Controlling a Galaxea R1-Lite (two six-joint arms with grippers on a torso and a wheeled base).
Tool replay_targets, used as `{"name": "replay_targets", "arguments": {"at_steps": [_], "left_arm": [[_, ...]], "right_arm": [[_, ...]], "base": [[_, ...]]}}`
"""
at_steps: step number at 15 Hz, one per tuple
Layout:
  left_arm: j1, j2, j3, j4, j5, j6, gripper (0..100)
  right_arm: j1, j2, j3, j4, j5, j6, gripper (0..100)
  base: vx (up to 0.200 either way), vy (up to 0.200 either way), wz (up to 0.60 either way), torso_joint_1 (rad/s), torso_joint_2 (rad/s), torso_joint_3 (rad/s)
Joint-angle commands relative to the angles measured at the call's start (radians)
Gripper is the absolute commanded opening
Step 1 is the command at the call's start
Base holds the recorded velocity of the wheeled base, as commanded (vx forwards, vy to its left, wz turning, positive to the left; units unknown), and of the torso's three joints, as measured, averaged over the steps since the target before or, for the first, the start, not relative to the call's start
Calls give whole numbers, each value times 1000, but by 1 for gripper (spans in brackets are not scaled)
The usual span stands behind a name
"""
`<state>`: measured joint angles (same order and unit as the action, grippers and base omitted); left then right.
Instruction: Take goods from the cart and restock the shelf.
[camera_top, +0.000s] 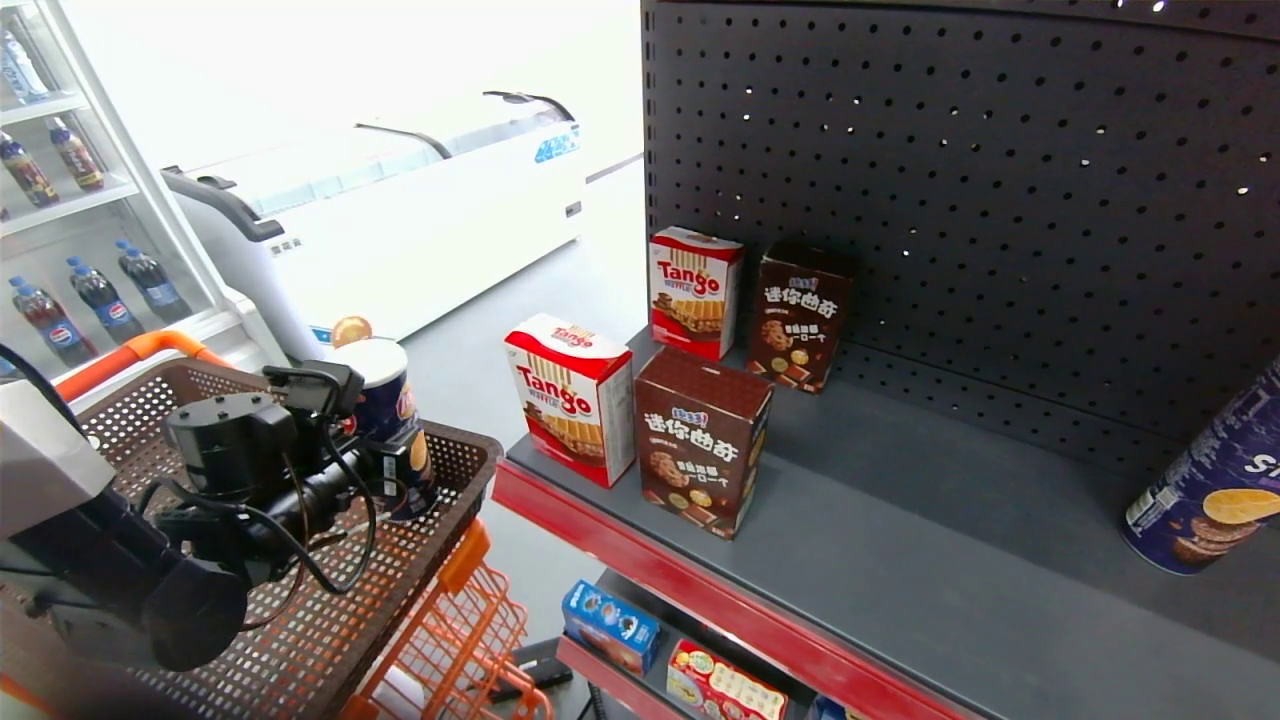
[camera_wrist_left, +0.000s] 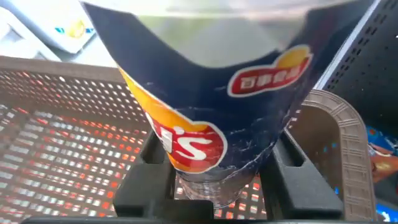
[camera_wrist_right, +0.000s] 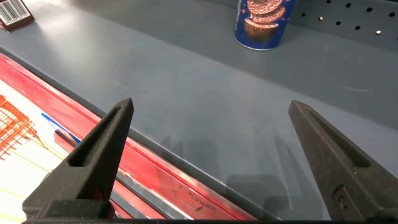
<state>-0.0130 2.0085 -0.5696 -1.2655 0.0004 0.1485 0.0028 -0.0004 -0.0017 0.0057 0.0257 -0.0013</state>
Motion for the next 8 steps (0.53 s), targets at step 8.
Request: {"name": "replay_targets", "arguments": {"at_steps": [8], "left_arm": [[-44, -551, 174, 195, -42, 2, 0]], "right_arm": [[0, 0, 0, 0, 0, 0, 100]], "base": [[0, 0, 0, 0, 0, 0]]}}
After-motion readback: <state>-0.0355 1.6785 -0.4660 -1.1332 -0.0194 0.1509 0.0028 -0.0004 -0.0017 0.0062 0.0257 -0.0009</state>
